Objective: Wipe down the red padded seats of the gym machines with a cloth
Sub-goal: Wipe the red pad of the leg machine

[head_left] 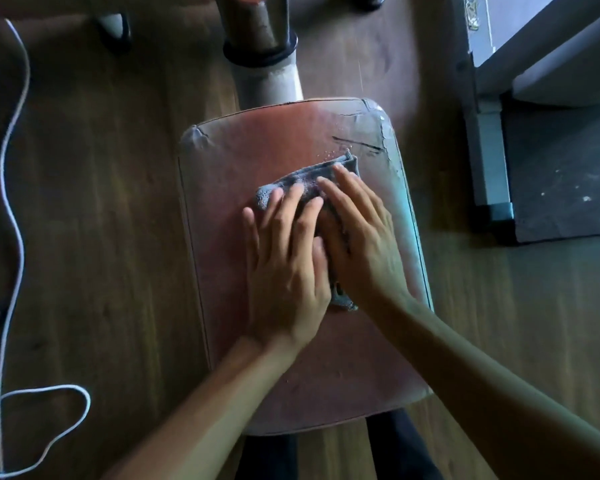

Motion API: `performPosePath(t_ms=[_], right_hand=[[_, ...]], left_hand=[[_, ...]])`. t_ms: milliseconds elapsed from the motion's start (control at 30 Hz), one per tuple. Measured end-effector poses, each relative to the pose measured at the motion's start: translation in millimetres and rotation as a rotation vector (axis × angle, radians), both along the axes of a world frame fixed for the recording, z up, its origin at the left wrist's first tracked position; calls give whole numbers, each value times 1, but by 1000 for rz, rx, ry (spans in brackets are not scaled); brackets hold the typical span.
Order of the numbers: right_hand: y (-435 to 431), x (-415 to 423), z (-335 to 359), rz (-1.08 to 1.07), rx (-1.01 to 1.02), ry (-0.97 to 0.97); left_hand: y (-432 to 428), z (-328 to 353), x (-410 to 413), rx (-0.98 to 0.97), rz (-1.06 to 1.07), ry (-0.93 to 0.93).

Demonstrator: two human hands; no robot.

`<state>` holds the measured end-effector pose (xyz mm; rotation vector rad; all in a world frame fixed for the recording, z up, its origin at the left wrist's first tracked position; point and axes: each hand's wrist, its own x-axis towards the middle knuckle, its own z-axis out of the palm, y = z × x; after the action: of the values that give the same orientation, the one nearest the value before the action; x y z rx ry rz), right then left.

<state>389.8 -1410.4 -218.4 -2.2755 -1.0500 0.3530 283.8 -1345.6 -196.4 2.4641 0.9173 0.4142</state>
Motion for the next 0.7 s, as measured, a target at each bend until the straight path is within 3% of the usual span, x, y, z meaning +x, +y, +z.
performPosePath(t_ms=[133,300,533,700], right_hand=[[-15,11,-4,50,-96,-74],[8,-19,-3,157,-131,-146],[64,5,-7,53,-259,-123],[19,-30,-4,74,-265,-133]], left_hand=[[6,0,41,35,58,-8],[65,-22,19,38,299,-107],[83,-52,-18,69,115,53],[84,-50,-16,59,120,47]])
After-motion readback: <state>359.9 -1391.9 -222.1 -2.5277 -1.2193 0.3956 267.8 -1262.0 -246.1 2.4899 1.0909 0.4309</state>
